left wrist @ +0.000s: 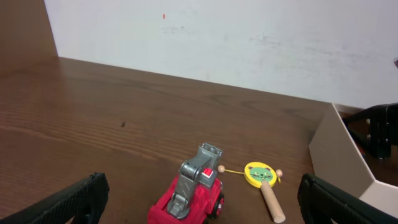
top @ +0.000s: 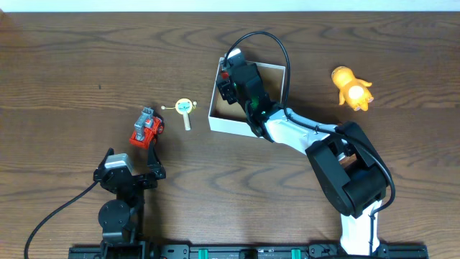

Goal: Pack container
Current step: 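Lower the cube into the box corner and open the right gripper, then lift the right gripper out of the box toward the teddy bear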

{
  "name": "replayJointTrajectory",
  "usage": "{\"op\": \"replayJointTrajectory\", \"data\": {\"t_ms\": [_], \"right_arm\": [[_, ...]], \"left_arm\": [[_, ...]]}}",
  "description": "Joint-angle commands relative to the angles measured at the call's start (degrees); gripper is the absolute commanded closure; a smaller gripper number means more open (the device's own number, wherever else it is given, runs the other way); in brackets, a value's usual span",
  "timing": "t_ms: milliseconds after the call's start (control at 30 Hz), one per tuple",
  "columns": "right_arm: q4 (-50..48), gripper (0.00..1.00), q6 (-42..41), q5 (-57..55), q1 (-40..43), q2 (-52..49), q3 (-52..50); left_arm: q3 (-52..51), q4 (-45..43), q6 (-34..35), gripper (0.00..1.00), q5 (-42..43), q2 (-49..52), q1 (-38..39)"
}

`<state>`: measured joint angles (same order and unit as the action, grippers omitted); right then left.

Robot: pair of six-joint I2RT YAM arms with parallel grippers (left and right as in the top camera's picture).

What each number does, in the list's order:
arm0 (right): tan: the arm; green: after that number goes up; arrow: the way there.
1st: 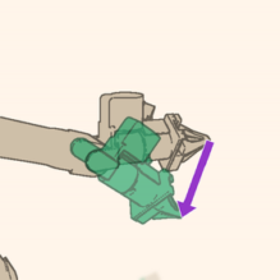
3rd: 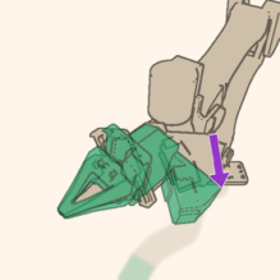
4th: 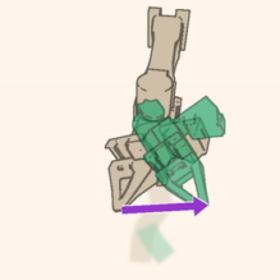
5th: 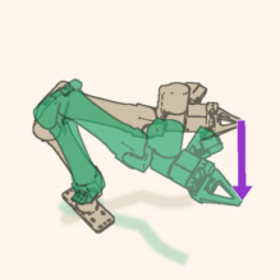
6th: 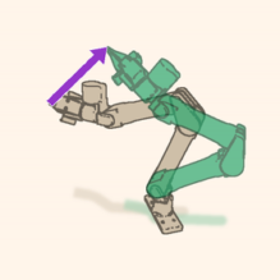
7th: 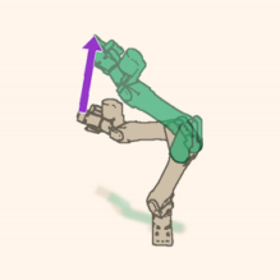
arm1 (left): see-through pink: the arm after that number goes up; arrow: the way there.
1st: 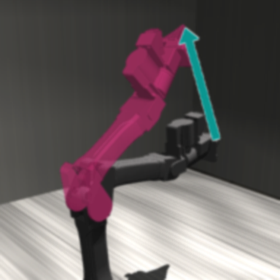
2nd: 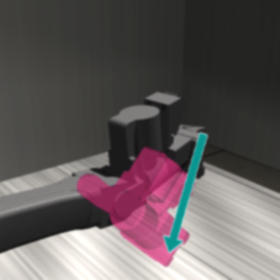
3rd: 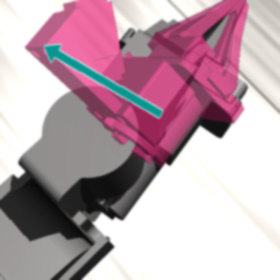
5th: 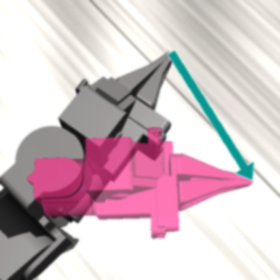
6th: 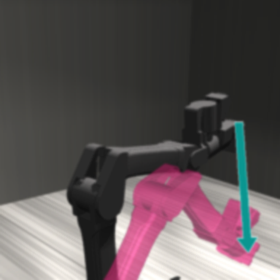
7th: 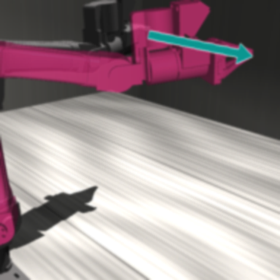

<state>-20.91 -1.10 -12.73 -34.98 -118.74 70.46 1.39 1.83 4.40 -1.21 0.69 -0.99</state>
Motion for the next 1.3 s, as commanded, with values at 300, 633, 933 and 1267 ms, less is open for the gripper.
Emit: {"op": "replayJointTrajectory", "data": {"t_ms": [300,633,933,1267], "right_arm": [[12.09,0.49,-5.11,-7.37,0.26,7.89,1.25],[28.39,0.73,-12.44,-5.77,-1.05,11.61,1.25],[38.91,0.73,-13.42,2.47,-1.05,11.61,1.22],[45.31,0.79,-8.96,2.47,-0.68,11.98,1.22]], "left_arm": [[-1.16,2.23,-0.76,0.02,-0.31,-0.09,0.22],[-1.16,2.23,-0.76,0.02,-0.31,-0.09,0.22],[-1.16,2.23,-0.76,0.02,-0.28,-0.09,0.22],[-1.16,2.23,-0.76,0.02,-0.31,-0.09,0.22]]}}
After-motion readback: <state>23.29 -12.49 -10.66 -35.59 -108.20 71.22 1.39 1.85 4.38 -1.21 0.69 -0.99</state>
